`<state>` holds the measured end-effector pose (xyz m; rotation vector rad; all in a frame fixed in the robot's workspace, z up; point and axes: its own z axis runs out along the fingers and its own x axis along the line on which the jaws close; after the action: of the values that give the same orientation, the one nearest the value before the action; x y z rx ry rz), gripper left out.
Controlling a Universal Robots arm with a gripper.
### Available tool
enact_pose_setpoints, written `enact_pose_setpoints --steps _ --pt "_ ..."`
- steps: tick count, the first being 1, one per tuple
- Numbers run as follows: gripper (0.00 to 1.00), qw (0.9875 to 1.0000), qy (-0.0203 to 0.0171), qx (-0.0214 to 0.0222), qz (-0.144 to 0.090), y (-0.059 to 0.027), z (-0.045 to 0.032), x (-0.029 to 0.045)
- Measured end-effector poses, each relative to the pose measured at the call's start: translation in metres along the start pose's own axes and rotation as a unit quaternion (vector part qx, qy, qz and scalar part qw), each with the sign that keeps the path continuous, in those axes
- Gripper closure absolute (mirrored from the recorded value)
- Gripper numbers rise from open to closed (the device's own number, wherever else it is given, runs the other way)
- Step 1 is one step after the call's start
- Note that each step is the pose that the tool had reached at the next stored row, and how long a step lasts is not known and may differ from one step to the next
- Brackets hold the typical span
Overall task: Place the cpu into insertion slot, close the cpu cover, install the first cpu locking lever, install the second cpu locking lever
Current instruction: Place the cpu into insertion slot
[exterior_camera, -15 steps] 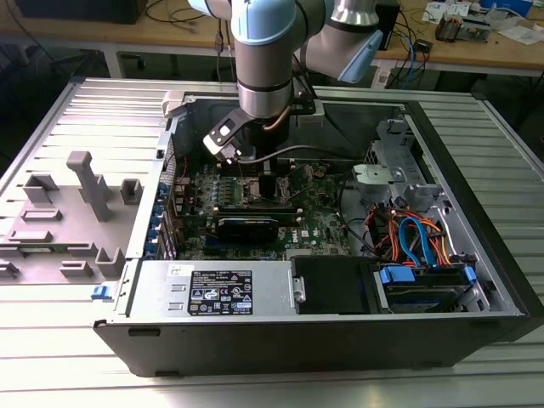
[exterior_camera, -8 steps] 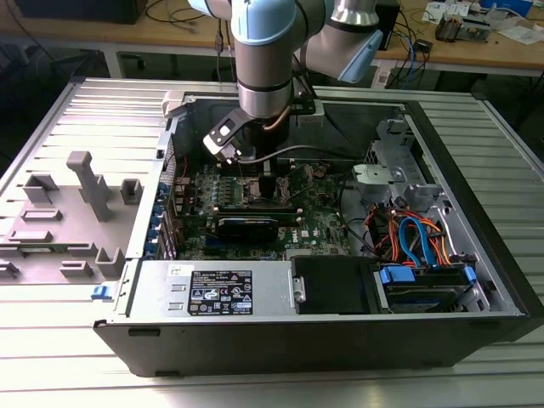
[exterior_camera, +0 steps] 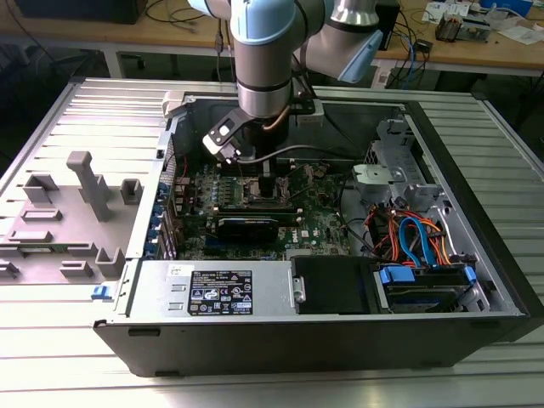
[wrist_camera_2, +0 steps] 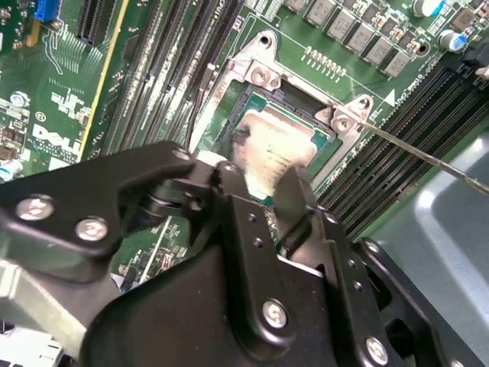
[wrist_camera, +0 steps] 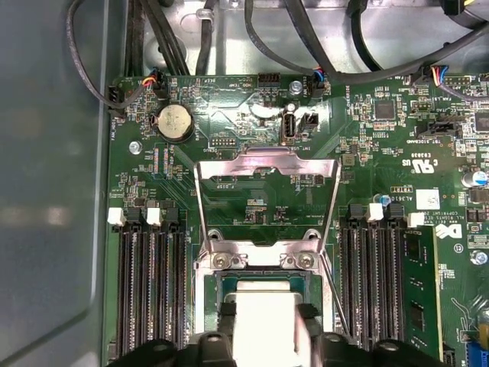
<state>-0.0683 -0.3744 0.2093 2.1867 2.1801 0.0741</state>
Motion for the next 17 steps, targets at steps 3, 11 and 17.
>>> enact_pose_setpoints --steps 3,11,17 --pt "0.76 1.0 0.0001 -0.0001 0.0 -0.0001 -0.0008 0.0" --pt "0.83 1.0 -0.0004 0.0003 0.0 -0.0007 0.004 -0.0001" --pt "0.83 1.0 0.0001 0.0001 0.0 0.0003 -0.0066 0.0"
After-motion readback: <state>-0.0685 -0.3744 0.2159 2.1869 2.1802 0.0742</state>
